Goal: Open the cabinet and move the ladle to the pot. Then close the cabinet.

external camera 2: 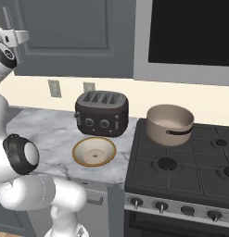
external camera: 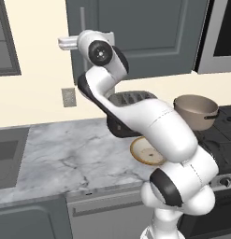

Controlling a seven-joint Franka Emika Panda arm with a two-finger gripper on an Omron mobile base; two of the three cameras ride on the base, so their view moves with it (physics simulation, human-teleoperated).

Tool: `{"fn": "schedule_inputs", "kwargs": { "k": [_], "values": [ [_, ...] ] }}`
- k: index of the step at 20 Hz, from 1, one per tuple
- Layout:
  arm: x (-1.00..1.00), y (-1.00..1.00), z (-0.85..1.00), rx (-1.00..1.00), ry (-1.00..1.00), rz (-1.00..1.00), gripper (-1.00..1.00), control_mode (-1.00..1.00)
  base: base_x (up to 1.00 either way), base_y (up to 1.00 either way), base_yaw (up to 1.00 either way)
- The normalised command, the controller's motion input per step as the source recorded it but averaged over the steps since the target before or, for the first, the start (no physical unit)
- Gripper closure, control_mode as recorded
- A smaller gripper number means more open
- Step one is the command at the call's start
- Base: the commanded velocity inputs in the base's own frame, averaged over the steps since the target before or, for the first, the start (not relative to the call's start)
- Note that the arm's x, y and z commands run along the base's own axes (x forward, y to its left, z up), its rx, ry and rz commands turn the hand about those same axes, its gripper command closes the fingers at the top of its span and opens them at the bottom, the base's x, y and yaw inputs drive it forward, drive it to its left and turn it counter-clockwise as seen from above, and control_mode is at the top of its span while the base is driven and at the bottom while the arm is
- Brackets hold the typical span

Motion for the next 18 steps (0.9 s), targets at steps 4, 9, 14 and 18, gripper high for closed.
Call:
{"fn": "schedule_inputs", "kwargs": {
  "k": [4, 9, 14, 18],
  "values": [
    [-0.52, -0.12, 0.0, 0.0, 0.0, 0.02, 1.0, -1.0, 0.0, 0.0, 0.0],
    [-0.61, -0.18, 0.0, 0.0, 0.0, 0.0, 1.0, -1.0, 0.0, 0.0, 0.0],
    [-0.64, -0.21, 0.0, 0.0, 0.0, 0.0, 1.0, -1.0, 0.0, 0.0, 0.0],
    [-0.64, -0.21, 0.0, 0.0, 0.0, 0.0, 1.0, -1.0, 0.0, 0.0, 0.0]
  ]
}}
